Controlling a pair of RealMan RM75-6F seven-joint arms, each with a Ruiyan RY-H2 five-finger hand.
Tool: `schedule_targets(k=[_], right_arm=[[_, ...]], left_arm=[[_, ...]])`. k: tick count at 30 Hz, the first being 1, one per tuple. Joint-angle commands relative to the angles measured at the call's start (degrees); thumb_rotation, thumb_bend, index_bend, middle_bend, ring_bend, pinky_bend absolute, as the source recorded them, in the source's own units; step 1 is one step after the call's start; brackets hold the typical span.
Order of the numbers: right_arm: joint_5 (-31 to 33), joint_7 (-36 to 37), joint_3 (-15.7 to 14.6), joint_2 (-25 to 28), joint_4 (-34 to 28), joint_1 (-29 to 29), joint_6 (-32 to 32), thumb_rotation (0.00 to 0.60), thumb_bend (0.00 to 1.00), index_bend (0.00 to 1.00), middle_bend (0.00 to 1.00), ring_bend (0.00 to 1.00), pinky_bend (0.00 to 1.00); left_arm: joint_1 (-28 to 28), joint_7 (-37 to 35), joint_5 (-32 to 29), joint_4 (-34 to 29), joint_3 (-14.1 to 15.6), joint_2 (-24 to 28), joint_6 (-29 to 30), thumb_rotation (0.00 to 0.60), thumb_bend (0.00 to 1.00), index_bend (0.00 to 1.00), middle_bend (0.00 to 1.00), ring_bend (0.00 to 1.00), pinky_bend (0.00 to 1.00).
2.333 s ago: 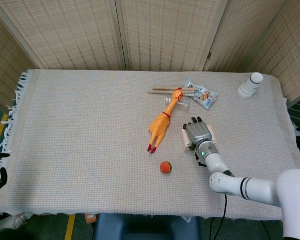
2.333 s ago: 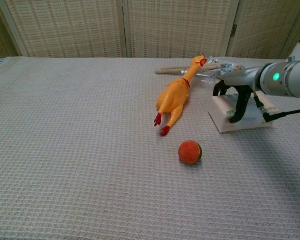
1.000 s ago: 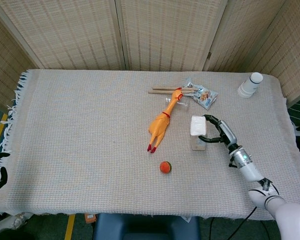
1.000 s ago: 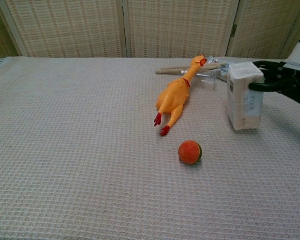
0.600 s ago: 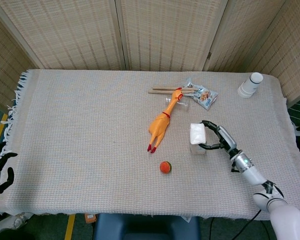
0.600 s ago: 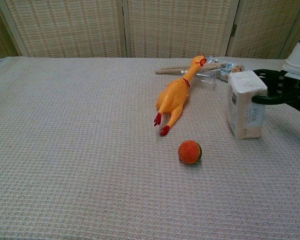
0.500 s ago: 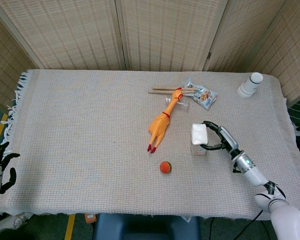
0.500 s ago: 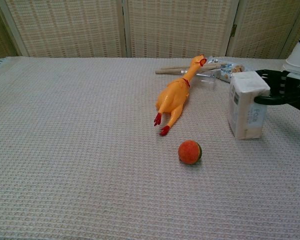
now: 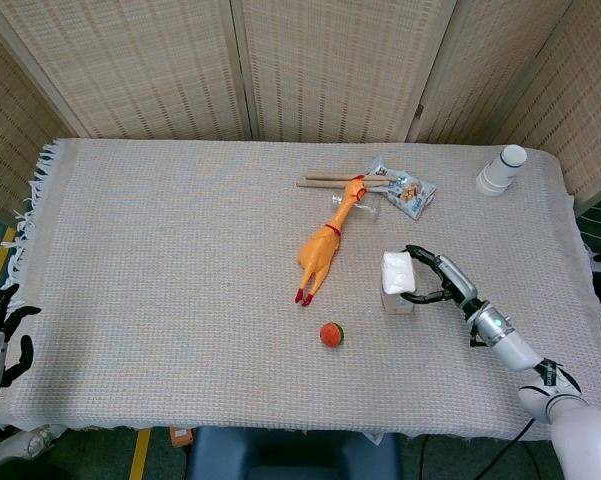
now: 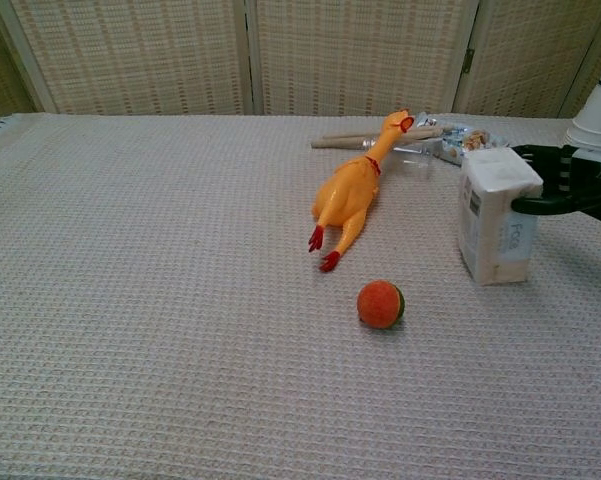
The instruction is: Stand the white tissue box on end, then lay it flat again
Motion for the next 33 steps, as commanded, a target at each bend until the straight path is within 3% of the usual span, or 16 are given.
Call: schedule_targets(k=[1,7,16,19,22,24,25,27,29,33], right_arm=[[-0.5,-0.5,-1.0,1.6,-2.2,0.6,-0.9,0.6,0.24,0.11,0.19,0.01,0.0],[0.1,-2.5,-0.8,4.6,-6.8,0.6,0.1,0.6,0.13,0.01,0.01,0.0,0.0],[1.9,-7.2,0.7,12.7,-17.2,-1.2,5.0,0.6,0.09,0.0,0.0,0.0,0.0],[3.9,-17.7,2.9,17.2,-25.5,-3.3,9.1,0.6,0.08,0.0,0.0,0.0,0.0],[5.0,-22.3,3.7,18.4,-28.8,-3.9,9.7,0.6,0.08,0.0,0.0,0.0,0.0],[6.6,-34.5,5.1,21.2,-36.0,-5.3,11.5,0.6,0.08,0.0,0.0,0.0,0.0],[7.7,-47.7,6.2,23.6,-42.6,-5.8,12.5,0.6,0.08,0.0,0.0,0.0,0.0],[9.0,-71.5,5.9,29.0,-55.8,-4.1,7.2,0.6,0.08,0.0,0.0,0.0,0.0],[17.2,-90.0,7.6,32.9,-68.3,-2.4,1.3,0.6,0.08,0.0,0.0,0.0,0.0],[34.3,-114.0,10.5,36.0,-80.6,2.2,-4.0,0.6,0.08,0.0,0.0,0.0,0.0]], left_arm=[[0.0,0.1,0.0,-0.1,0.0,0.0,0.1,0.6,0.62,0.29,0.0,0.0,0.11],[0.1,0.0,0.2,-0.5,0.1,0.2,0.3,0.6,0.62,0.29,0.0,0.0,0.11],[0.0,0.3,-0.1,-1.1,0.3,0.6,-0.3,0.6,0.62,0.29,0.0,0.0,0.1],[-0.1,0.4,0.1,-1.2,0.4,0.6,-0.3,0.6,0.62,0.29,0.0,0.0,0.1],[-0.1,0.4,0.1,-1.2,0.4,0.6,-0.3,0.6,0.62,0.29,0.0,0.0,0.1],[0.0,0.3,0.2,-1.4,0.4,0.7,-0.2,0.6,0.62,0.29,0.0,0.0,0.1],[0.0,0.1,0.4,-1.4,0.4,0.7,-0.1,0.6,0.62,0.29,0.0,0.0,0.1],[0.1,-0.2,0.8,-1.5,0.4,0.9,0.4,0.6,0.62,0.29,0.0,0.0,0.1],[0.2,-0.4,0.9,-1.6,0.3,1.0,0.7,0.6,0.62,0.3,0.0,0.0,0.1],[0.4,-0.6,0.9,-1.8,0.3,1.3,1.1,0.6,0.62,0.3,0.0,0.0,0.1]])
